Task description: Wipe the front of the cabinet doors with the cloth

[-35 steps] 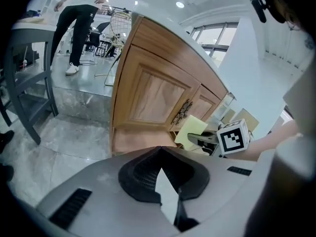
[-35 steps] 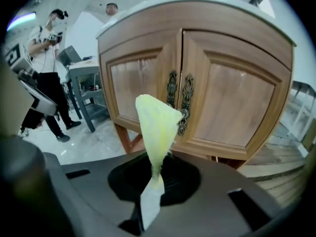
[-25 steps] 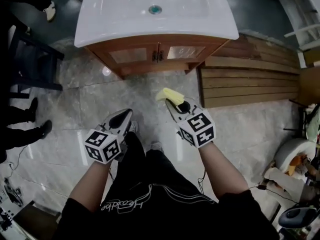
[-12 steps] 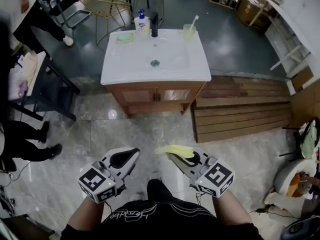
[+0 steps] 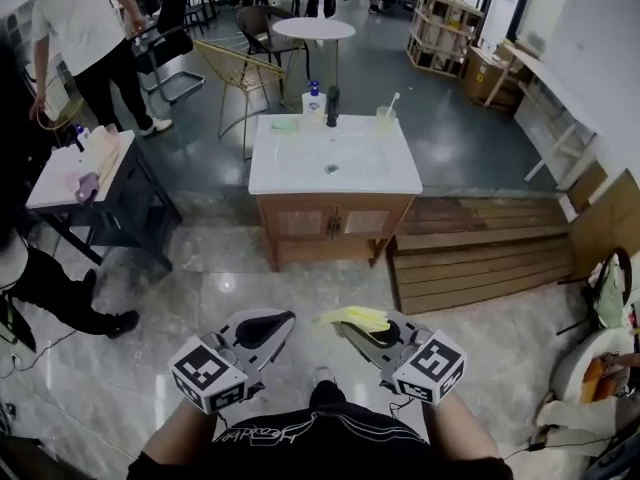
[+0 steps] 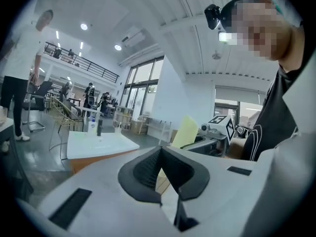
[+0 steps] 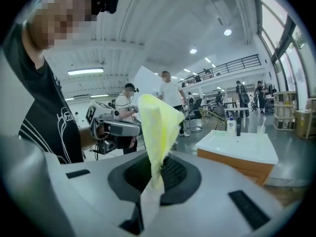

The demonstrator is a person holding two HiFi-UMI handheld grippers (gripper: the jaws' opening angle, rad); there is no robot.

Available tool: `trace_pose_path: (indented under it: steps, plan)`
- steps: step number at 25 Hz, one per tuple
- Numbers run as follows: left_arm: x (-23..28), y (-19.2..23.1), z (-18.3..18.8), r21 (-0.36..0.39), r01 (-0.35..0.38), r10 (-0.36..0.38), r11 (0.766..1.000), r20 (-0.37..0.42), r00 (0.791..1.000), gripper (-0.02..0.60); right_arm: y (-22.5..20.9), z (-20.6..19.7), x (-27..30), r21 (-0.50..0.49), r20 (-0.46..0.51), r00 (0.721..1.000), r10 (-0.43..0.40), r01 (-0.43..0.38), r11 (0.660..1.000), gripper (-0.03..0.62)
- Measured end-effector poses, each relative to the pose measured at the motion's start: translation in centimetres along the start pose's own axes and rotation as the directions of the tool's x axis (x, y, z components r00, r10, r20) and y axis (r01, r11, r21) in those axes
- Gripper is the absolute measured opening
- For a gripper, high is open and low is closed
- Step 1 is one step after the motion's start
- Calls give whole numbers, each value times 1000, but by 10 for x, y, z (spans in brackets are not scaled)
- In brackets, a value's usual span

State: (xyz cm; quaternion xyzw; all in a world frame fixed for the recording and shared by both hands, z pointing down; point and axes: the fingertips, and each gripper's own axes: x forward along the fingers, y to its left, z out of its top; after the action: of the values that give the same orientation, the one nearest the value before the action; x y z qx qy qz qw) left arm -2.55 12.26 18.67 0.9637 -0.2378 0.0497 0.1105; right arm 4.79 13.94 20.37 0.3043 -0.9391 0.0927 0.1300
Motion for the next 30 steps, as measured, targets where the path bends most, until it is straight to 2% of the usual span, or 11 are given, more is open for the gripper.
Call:
trace_pose_path:
  steps: [3, 11, 17, 27, 30]
  plan:
    - [-34, -21, 0, -5, 28, -28, 1000, 23, 999, 6, 45, 7, -2, -29, 30, 999, -11, 12, 1000, 40]
    - [-89, -71, -13, 66, 80, -81, 995, 5, 997, 6, 111, 12, -8, 55, 109, 993, -39, 33, 998, 40]
    - [-104, -80, -10, 35, 98, -100, 995, 45, 994, 6, 132, 9, -11, 57, 98, 993, -67, 61, 996, 40]
    - [-117, -96, -10, -56, 142, -135, 988, 116, 984, 6, 148, 7, -29, 153, 135, 987, -93, 72, 986, 40]
    - [-119, -97, -10, -60, 128, -120, 990, 127, 985, 6, 151, 7, -34, 161, 144, 984, -103, 79, 984, 40]
